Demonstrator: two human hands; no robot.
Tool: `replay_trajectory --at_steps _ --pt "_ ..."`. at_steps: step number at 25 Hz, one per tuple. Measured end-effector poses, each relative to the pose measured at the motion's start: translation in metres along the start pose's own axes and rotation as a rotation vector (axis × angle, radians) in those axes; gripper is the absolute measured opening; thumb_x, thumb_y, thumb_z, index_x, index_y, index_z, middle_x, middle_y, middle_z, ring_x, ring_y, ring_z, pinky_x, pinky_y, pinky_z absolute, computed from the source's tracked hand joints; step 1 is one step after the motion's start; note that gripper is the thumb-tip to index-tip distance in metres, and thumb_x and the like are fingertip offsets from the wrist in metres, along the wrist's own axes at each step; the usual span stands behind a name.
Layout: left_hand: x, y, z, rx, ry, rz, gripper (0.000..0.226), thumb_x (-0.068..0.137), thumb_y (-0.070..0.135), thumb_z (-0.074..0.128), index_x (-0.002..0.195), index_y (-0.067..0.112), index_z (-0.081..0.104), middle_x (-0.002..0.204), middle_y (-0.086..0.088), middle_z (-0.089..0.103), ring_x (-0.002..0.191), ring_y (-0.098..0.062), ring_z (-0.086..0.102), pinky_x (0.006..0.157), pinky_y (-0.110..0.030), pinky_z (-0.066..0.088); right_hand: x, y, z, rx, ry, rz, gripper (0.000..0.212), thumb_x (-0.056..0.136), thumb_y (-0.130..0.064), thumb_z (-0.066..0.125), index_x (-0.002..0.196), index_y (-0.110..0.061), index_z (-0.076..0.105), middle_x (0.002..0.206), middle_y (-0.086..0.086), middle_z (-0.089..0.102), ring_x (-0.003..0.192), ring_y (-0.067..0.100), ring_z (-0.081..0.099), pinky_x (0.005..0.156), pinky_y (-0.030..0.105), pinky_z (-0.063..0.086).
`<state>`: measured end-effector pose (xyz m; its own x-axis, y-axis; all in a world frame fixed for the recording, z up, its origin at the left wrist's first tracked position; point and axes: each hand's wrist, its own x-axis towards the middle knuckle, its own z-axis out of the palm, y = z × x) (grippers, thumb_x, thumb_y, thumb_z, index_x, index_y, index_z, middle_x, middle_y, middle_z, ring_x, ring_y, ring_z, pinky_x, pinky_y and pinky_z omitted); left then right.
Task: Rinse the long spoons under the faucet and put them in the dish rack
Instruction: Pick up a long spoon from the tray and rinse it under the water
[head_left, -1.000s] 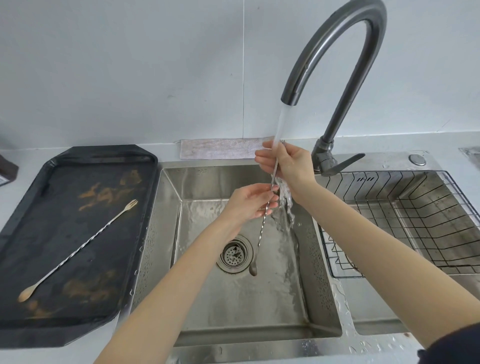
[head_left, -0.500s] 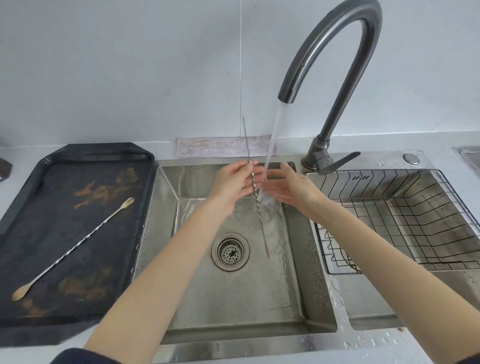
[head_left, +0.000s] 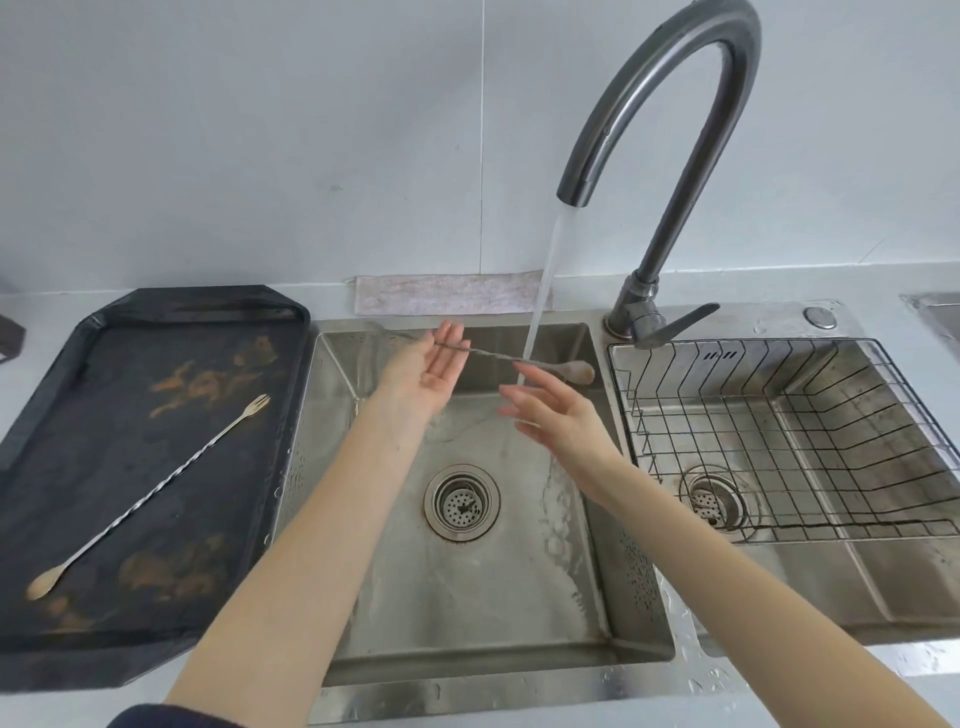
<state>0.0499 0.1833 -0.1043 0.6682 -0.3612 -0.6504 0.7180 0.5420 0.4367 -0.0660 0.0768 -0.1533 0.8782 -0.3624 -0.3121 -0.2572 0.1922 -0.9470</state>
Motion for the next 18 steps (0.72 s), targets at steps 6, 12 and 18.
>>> replay_trajectory --at_steps 6,12,18 --pt "-0.002 -0.017 -0.009 -0.019 0.037 -0.075 0.027 0.099 0.002 0.034 0.079 -0.004 0.052 0.136 -0.013 0.054 0.125 -0.021 0.053 0.095 -0.034 0.045 0.009 -0.017 0.018 0.247 0.092 -0.139 0.02 0.092 -0.009 0.053 0.094 -0.024 0.066 0.097 -0.006 0.068 0.074 -0.005 0.068 0.075 0.01 0.053" --pt "0.003 -0.033 -0.03 0.358 0.021 -0.209 0.025 0.097 0.009 0.043 0.077 0.0 0.053 0.057 -0.009 0.073 0.053 -0.014 0.072 0.086 -0.025 0.057 0.017 -0.023 0.011 0.191 0.24 -0.181 0.02 0.093 -0.011 0.052 0.092 -0.024 0.066 0.073 -0.01 0.069 0.059 -0.005 0.06 0.065 0.007 0.05" --pt "-0.005 -0.027 -0.022 0.993 -0.06 0.132 0.016 0.096 0.015 0.047 0.092 0.01 0.061 0.079 0.001 0.067 0.058 -0.003 0.067 0.061 -0.018 0.055 0.022 -0.017 0.008 0.035 0.278 -0.119 0.022 0.095 -0.021 0.047 0.095 -0.029 0.067 0.057 -0.015 0.062 0.067 0.0 0.051 0.079 0.021 0.042"
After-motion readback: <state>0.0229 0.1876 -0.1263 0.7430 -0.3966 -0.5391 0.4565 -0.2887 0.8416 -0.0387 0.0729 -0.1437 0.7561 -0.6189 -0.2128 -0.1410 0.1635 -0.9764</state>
